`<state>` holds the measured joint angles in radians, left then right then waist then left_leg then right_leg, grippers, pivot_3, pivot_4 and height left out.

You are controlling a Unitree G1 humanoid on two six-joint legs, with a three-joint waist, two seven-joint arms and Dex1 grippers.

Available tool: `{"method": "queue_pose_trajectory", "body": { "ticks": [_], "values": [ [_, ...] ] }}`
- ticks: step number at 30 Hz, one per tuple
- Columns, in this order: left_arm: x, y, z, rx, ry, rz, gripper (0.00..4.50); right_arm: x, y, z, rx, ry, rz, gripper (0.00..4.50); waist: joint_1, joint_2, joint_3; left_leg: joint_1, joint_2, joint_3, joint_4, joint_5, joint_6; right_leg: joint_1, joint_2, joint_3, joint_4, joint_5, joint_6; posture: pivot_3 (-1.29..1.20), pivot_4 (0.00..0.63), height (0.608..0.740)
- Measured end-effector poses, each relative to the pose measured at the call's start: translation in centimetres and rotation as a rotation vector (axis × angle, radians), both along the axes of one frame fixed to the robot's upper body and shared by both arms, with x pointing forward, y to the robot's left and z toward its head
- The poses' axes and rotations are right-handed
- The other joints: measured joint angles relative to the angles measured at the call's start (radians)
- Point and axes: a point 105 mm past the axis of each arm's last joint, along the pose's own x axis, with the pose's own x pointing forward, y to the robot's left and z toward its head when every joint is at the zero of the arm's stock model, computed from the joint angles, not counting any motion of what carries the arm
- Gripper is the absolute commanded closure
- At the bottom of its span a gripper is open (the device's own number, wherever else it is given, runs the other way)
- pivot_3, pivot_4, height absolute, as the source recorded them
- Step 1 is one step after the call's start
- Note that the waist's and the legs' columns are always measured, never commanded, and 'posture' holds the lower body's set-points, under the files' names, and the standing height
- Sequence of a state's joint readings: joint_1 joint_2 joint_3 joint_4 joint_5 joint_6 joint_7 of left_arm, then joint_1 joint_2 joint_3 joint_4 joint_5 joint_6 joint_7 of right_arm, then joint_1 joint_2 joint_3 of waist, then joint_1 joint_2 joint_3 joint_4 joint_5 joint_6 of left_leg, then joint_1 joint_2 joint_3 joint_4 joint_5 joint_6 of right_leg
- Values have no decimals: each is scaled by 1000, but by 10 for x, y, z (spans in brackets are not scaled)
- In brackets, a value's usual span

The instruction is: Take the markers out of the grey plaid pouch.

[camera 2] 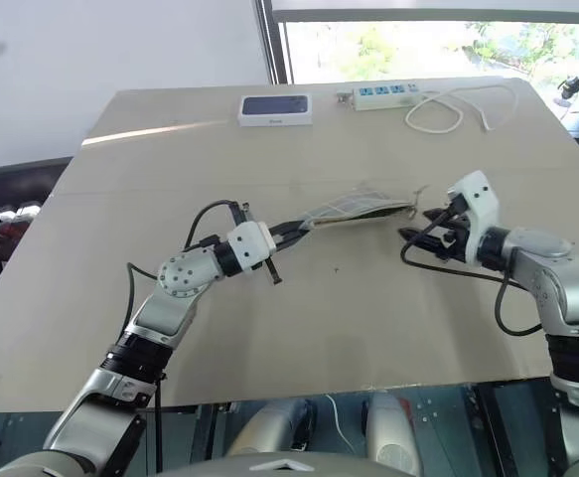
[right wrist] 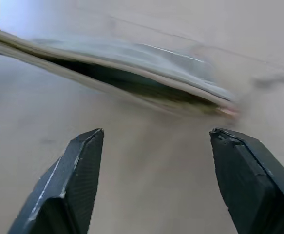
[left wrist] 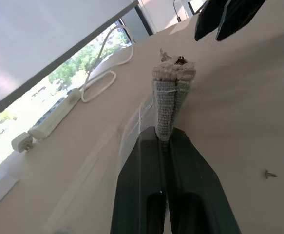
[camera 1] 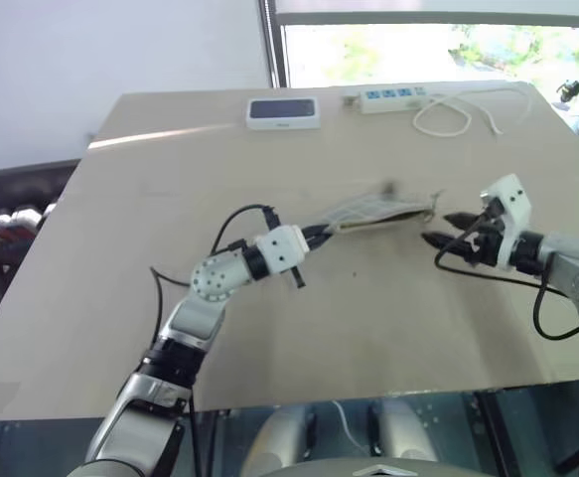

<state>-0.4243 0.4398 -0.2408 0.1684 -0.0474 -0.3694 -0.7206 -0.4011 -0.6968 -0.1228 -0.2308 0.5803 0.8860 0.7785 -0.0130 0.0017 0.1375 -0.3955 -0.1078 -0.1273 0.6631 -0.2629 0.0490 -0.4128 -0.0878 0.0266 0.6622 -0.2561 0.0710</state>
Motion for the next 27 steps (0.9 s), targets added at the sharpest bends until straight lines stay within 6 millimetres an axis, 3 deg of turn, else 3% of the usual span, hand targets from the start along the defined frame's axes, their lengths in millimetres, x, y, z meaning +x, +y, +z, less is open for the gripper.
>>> {"method": "queue_pose_trajectory", "body": {
  "ticks": [6,16,27],
  "values": [
    [-2,-3,0,-7,8,-18,4500,-2,21,7,70,14,53,4466,4,0,0,-2,0,-1,1,0,0,0,0,-1,0,0,0,0,150,740],
    [-7,-7,5,-8,-1,-47,4500,17,14,-5,82,54,-35,4466,2,0,0,-2,0,0,2,0,0,0,0,-1,0,0,0,0,150,740],
    [-13,-11,7,-17,22,-90,4500,36,26,-13,-1,0,-23,4466,2,0,0,-2,0,0,2,0,0,-1,0,-1,-1,0,0,0,150,740]
  ]
}}
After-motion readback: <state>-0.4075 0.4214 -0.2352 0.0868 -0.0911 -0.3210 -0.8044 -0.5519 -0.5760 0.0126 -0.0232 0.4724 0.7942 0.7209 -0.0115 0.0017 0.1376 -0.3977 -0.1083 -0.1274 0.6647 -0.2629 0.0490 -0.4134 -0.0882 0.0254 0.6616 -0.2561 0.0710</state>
